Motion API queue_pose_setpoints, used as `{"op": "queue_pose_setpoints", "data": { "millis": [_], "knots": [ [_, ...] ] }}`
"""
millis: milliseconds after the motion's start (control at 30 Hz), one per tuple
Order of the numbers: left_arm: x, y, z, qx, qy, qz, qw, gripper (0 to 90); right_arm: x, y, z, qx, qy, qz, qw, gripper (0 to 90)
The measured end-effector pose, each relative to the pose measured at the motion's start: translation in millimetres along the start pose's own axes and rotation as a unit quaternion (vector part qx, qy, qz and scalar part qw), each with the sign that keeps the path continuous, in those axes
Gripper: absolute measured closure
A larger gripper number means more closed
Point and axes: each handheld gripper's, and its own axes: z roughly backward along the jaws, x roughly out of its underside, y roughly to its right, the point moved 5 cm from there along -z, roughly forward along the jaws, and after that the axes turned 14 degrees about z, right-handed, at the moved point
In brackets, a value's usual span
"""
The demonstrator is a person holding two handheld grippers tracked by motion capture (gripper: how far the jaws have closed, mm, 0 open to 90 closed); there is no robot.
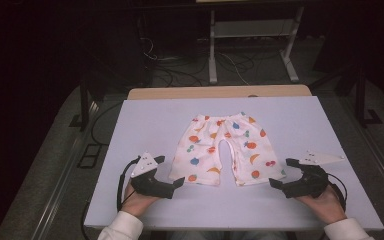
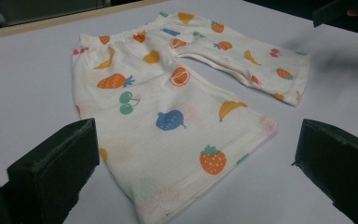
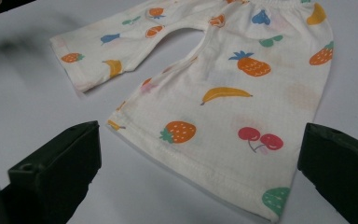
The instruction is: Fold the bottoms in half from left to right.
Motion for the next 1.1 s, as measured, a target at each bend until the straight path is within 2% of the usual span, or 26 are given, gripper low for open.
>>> {"op": "queue_pose_setpoints", "data": {
  "millis": [700,1100],
  "knots": [
    [0.7,1.1,-0.1,0.003,0.001,0.005,1.0000,0.0,-9.2,2.1,1.6,0.001,0.004,0.000,1.0000,0.0],
    [1.5,0.9,-1.2,0.003,-0.002,0.006,1.0000,0.0,-25.0,4.5,-1.4,-0.001,0.007,0.006,1.0000,0.0]
  ]
}}
